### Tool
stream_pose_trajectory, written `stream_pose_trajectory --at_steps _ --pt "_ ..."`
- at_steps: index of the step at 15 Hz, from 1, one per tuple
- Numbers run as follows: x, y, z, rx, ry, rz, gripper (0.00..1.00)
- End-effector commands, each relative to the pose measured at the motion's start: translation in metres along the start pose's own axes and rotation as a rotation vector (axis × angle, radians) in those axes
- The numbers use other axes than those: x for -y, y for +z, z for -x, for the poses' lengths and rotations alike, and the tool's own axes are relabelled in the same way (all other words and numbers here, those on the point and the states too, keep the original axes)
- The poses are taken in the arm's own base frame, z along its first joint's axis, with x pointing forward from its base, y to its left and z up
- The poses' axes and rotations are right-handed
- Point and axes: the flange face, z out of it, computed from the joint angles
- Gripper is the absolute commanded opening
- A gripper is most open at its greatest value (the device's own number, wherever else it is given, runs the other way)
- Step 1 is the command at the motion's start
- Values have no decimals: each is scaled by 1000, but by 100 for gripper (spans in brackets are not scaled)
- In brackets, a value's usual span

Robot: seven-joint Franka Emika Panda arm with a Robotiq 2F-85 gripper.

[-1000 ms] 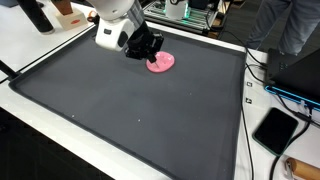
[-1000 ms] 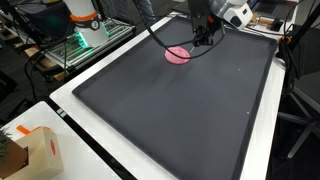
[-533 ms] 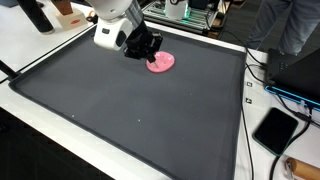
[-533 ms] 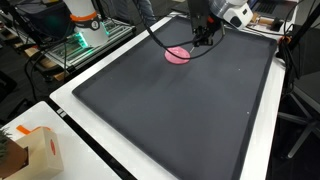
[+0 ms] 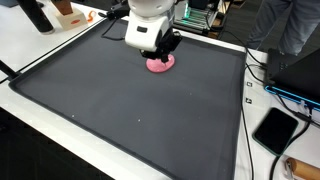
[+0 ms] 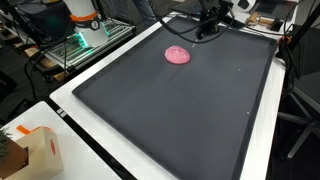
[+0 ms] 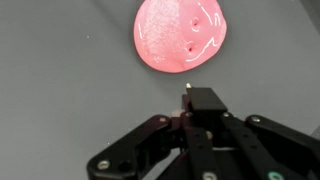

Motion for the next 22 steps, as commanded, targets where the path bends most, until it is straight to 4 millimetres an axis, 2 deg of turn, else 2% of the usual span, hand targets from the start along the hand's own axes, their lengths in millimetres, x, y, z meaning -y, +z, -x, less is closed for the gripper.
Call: stream_pose_trajectory --at_steps 1,6,10,22 --pt "35 -2 -11 77 -16 119 3" --pt "71 5 -26 137 25 266 3" --pt "91 14 -33 143 116 333 3" --pt "124 32 -21 128 437 424 3"
